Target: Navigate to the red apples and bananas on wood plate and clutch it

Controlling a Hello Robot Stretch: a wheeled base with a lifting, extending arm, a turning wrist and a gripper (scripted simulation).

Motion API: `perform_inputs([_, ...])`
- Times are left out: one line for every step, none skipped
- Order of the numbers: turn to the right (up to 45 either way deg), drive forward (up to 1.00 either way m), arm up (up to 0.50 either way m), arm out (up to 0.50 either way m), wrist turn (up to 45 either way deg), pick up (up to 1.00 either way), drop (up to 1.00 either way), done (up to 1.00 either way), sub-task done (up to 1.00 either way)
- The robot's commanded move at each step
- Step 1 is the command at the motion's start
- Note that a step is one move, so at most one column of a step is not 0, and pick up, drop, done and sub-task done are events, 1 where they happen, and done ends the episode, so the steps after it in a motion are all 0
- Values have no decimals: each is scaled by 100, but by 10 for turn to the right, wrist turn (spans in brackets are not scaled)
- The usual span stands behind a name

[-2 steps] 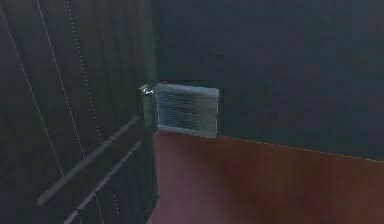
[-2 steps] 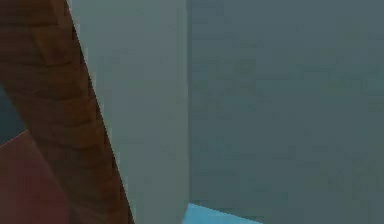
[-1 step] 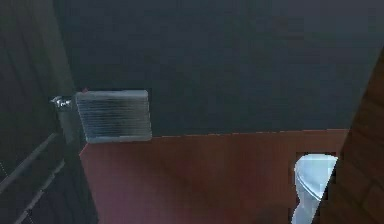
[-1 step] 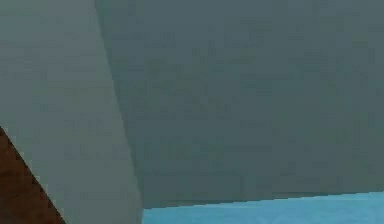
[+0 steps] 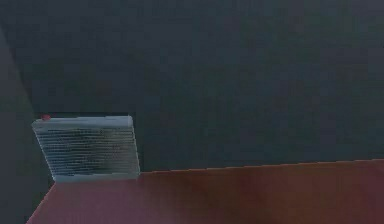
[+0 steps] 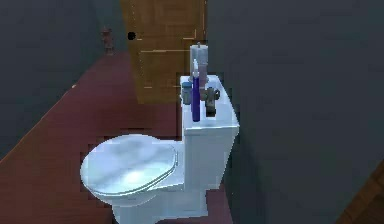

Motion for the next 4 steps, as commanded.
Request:
perform_inputs([300,0,0,0,0,0,0,0,0])
perform_inputs([0,50,0,0,0,0,0,0,0])
perform_inputs([-360,0,0,0,0,0,0,0,0])
perform_inputs([0,20,0,0,0,0,0,0,0])
